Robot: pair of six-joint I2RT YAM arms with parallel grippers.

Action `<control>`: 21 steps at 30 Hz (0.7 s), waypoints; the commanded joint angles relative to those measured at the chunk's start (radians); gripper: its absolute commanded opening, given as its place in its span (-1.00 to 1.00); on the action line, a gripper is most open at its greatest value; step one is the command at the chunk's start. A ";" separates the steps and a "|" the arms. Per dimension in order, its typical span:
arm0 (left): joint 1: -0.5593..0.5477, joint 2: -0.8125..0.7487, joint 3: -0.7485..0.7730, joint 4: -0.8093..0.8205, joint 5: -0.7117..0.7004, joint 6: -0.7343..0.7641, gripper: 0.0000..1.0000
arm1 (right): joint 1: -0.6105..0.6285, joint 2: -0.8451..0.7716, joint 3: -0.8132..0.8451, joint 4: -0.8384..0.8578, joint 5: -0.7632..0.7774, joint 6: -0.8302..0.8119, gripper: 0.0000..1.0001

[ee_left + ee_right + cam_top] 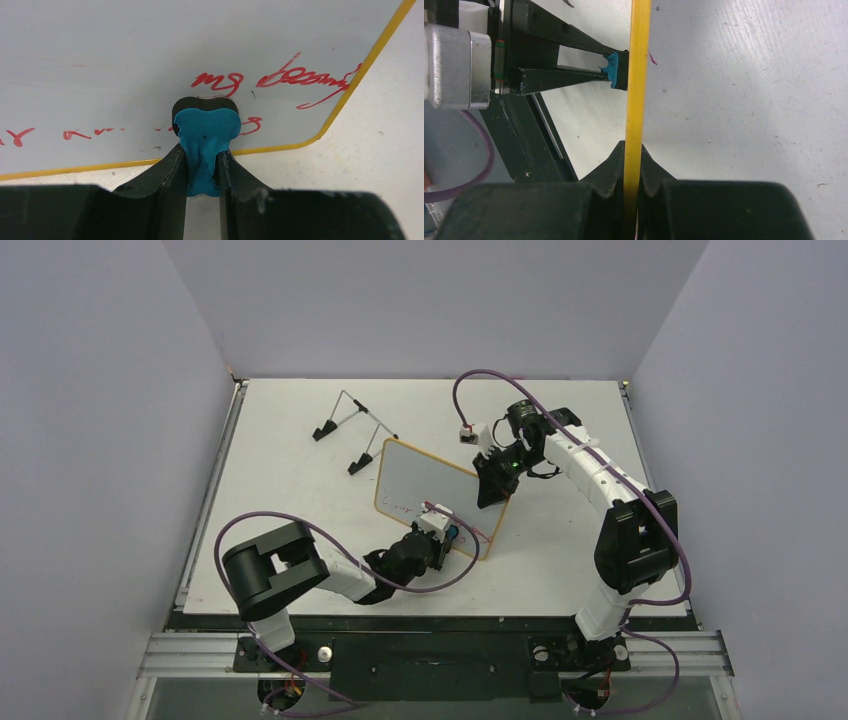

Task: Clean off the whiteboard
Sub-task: Erase the center of the board with the whiteboard.

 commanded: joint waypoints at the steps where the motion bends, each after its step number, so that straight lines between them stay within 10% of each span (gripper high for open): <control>1: 0.021 -0.052 0.022 0.036 0.002 0.009 -1.00 | 0.023 -0.034 -0.010 -0.008 -0.034 -0.033 -1.00; 21: -0.013 -0.013 0.075 0.043 0.010 0.029 -1.00 | 0.005 -0.053 -0.024 0.013 -0.035 -0.014 -1.00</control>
